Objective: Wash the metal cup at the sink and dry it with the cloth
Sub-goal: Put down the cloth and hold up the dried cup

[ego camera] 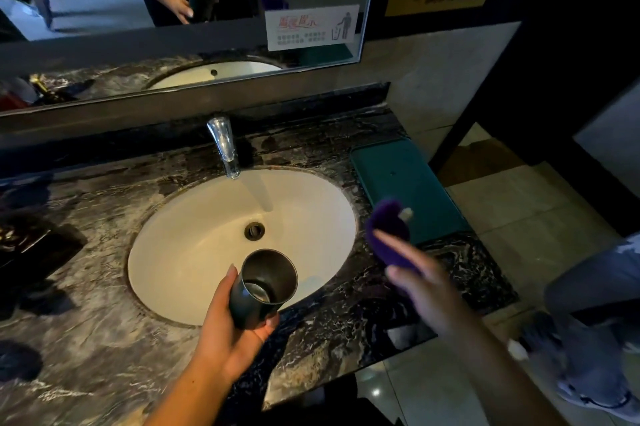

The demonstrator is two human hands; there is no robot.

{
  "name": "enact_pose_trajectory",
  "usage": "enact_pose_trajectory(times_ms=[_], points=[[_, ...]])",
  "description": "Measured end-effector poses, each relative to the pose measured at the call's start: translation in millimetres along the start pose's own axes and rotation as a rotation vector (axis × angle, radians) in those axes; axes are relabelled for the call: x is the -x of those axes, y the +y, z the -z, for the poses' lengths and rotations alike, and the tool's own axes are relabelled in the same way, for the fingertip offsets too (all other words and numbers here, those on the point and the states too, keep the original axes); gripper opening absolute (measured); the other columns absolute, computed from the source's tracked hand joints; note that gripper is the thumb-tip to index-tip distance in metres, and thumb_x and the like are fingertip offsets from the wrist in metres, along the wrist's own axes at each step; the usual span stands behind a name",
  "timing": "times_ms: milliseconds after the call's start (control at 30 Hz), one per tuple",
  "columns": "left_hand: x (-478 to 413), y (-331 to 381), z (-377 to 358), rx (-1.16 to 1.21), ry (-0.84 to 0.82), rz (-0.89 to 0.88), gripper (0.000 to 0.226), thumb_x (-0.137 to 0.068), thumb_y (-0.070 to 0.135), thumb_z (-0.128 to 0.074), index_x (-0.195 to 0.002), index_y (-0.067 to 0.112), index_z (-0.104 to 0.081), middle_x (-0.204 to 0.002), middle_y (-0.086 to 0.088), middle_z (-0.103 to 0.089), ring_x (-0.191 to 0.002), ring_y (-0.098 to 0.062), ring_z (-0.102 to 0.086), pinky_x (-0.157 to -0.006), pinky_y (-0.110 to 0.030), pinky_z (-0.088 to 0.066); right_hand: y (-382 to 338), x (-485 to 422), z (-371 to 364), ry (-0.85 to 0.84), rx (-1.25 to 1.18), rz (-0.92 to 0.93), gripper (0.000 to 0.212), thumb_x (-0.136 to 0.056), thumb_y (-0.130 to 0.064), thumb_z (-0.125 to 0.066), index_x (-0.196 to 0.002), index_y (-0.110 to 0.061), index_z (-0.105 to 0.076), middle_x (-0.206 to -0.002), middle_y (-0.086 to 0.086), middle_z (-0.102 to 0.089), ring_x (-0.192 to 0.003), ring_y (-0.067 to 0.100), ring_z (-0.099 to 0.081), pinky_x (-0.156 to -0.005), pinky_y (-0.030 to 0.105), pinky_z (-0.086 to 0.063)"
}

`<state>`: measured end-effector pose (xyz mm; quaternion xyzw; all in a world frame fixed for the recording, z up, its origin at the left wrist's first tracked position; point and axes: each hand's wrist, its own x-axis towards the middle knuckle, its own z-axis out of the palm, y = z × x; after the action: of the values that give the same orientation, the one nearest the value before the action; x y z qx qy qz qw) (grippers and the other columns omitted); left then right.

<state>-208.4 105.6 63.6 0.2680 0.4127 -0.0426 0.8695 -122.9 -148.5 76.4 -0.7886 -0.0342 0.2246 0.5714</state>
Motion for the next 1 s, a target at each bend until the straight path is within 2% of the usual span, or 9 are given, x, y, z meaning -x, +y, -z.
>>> enact_pose_trajectory(times_ms=[67,167,267,333,467,567,700,833,1000], points=[[0,-2,1,0.012,-0.003,0.011,0.030,-0.094,0.042,-0.055,-0.094,0.017,-0.072,-0.097,-0.017,-0.070,-0.084,-0.030,-0.061,-0.042,-0.027,-0.050,30,-3,-29,-0.185,0.324,0.077,0.061,-0.097,-0.021,-0.053,-0.155,-0.031,-0.036,-0.156,-0.017,-0.029,-0.145,0.008,-0.034,-0.115,0.034,-0.039],[1,-4,1,0.021,-0.027,-0.003,0.038,-0.095,0.042,-0.053,-0.083,0.016,-0.079,-0.091,-0.016,-0.073,-0.080,-0.029,-0.061,-0.042,-0.026,-0.050,92,-3,-77,-0.309,0.851,0.120,0.073,-0.097,-0.022,-0.056,-0.161,-0.022,-0.020,-0.166,-0.011,-0.001,-0.156,0.019,-0.001,-0.126,0.056,-0.014],[2,-5,3,0.031,-0.030,-0.006,0.040,-0.096,0.041,-0.053,-0.081,0.016,-0.080,-0.089,-0.016,-0.074,-0.078,-0.028,-0.061,-0.043,-0.025,-0.050,112,6,-102,-0.296,1.151,0.092,0.089,-0.074,-0.039,-0.079,-0.152,-0.018,-0.044,-0.165,0.010,-0.031,-0.150,0.037,-0.032,-0.115,0.066,-0.026],[3,-7,6,0.032,-0.016,-0.002,0.035,-0.096,0.041,-0.053,-0.089,0.015,-0.076,-0.091,-0.017,-0.073,-0.079,-0.028,-0.061,-0.044,-0.025,-0.049,113,9,-109,-0.219,1.181,0.113,0.097,-0.054,-0.045,-0.089,-0.141,-0.016,-0.059,-0.153,0.013,-0.051,-0.137,0.038,-0.052,-0.104,0.064,-0.041],[2,-12,9,0.029,-0.002,0.006,0.032,-0.095,0.041,-0.053,-0.096,0.015,-0.072,-0.091,-0.016,-0.073,-0.080,-0.027,-0.061,-0.044,-0.025,-0.049,122,18,-114,-0.229,1.237,0.153,0.104,-0.044,-0.048,-0.091,-0.137,-0.011,-0.062,-0.149,0.018,-0.053,-0.135,0.042,-0.053,-0.104,0.067,-0.042],[2,-13,10,0.042,-0.019,0.022,0.034,-0.096,0.042,-0.052,-0.098,0.013,-0.071,-0.090,-0.017,-0.074,-0.080,-0.027,-0.062,-0.044,-0.025,-0.050,127,30,-116,-0.265,1.252,0.166,0.103,-0.053,-0.050,-0.086,-0.143,-0.011,-0.054,-0.157,0.018,-0.041,-0.141,0.042,-0.044,-0.109,0.067,-0.036],[-2,-14,18,0.069,-0.059,0.032,0.038,-0.097,0.043,-0.050,-0.107,0.012,-0.068,-0.100,-0.019,-0.069,-0.078,-0.027,-0.061,-0.042,-0.026,-0.048,118,24,-104,-0.240,1.223,0.257,0.091,-0.076,-0.075,-0.049,-0.142,-0.014,-0.056,-0.155,0.013,-0.048,-0.141,0.035,-0.046,-0.103,0.065,-0.043],[-5,-15,26,0.128,-0.098,0.060,0.042,-0.095,0.043,-0.049,-0.116,0.009,-0.063,-0.101,-0.020,-0.065,-0.080,-0.030,-0.056,-0.039,-0.026,-0.046,112,-11,-97,-0.160,1.230,0.260,0.080,-0.089,-0.064,-0.040,-0.151,-0.014,-0.046,-0.159,0.010,-0.042,-0.146,0.034,-0.041,-0.110,0.066,-0.037],[-2,-11,27,0.190,-0.153,0.080,0.043,-0.086,0.042,-0.053,-0.103,0.007,-0.071,-0.095,-0.020,-0.067,-0.080,-0.030,-0.053,-0.035,-0.027,-0.045,128,-21,-101,-0.139,1.283,0.241,0.085,-0.089,-0.064,-0.038,-0.155,-0.009,-0.038,-0.162,0.013,-0.035,-0.150,0.035,-0.034,-0.117,0.063,-0.023]])
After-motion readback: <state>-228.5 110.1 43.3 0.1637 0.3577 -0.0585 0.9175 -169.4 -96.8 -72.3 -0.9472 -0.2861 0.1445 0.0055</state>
